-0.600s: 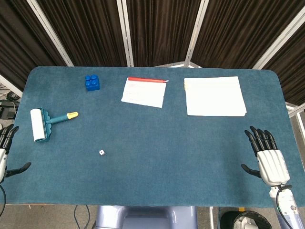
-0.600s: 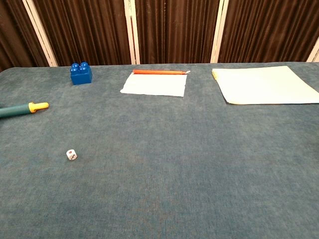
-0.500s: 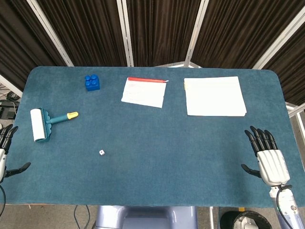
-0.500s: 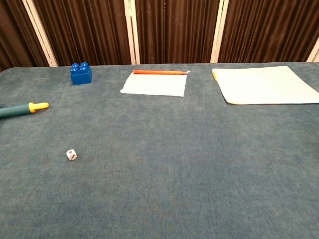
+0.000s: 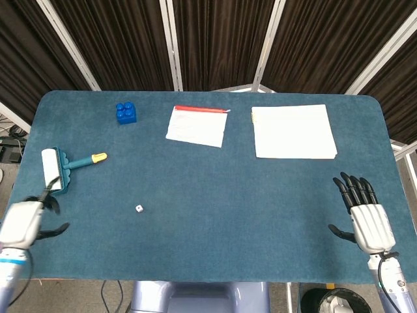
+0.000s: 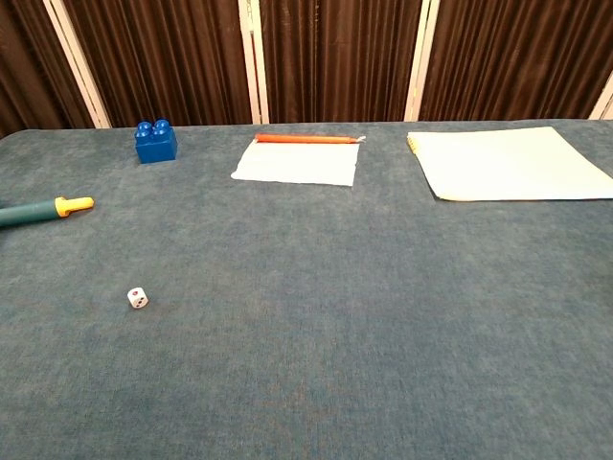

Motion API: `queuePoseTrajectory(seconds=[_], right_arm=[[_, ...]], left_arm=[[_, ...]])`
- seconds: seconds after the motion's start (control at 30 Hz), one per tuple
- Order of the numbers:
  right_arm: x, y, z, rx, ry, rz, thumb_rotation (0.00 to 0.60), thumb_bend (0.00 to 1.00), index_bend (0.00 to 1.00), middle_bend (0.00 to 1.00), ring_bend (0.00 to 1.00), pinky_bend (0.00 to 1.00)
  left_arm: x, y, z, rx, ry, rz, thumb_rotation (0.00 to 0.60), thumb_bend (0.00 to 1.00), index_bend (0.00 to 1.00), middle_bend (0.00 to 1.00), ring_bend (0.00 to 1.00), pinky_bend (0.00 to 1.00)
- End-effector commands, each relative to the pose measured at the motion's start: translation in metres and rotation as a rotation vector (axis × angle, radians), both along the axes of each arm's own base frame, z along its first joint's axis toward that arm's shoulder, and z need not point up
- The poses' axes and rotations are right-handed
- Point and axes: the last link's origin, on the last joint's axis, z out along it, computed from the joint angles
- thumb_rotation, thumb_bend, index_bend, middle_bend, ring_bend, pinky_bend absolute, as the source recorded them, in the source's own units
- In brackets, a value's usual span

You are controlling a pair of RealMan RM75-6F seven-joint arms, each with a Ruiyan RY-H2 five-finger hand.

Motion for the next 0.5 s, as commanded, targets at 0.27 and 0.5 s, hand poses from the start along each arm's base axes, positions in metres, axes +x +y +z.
queuePoseTrajectory(seconds=[0.27, 0.5], right_arm=[[-0.001, -0.004, -0.004, 0.018, 0.007, -0.001, 0.600, 0.00, 0.00, 0.00, 0.00, 0.00], [-0.002, -0.003, -0.010, 0.037, 0.026, -0.008, 0.600, 0.00, 0.00, 0.00, 0.00, 0.00]], left_arm=[[0.019, 0.015, -0.094, -0.318, -0.063, 0.100, 0.600, 0.71, 0.00, 0.95, 0.90, 1.00], [0.014, 0.018, -0.117, -0.383, -0.090, 0.114, 0.600, 0.70, 0.00, 0.95, 0.90, 1.00]])
